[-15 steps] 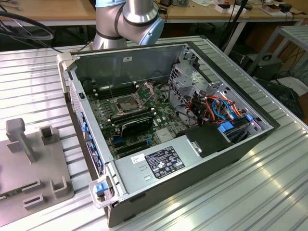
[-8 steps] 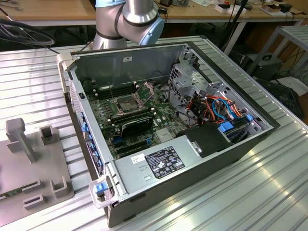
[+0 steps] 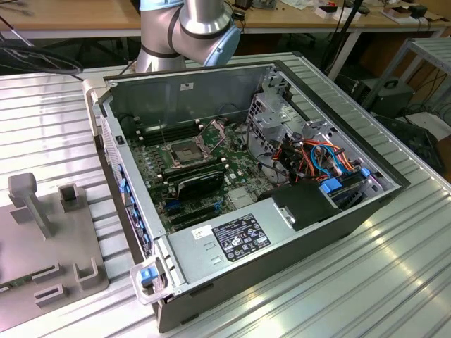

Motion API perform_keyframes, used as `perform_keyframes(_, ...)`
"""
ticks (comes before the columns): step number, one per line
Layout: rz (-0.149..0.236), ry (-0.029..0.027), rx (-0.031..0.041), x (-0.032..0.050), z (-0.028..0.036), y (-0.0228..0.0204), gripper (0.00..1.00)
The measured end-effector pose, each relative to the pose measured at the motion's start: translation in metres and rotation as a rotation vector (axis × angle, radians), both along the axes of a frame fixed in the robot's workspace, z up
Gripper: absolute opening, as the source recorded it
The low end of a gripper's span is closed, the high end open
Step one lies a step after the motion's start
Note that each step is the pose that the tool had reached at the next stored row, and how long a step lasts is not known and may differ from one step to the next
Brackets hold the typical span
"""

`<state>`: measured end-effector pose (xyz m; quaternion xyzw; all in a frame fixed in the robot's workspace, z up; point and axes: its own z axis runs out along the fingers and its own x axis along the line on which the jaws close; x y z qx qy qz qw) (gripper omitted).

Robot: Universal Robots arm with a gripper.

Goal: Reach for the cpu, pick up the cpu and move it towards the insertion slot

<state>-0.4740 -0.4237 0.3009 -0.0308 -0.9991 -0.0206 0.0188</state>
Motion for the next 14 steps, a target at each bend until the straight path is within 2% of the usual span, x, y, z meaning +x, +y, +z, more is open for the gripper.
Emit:
perform_keyframes(6,0.0,0.0017,0.0,0.0001,-0.0087,-0.0009,0.66)
perform_keyframes(9,0.0,0.0018,0.0001,0.0007,-0.0167,-0.0049,0.66)
perform_keyframes(14,0.0,0.0018,0.0,0.0035,-0.0227,-0.0084,0.66)
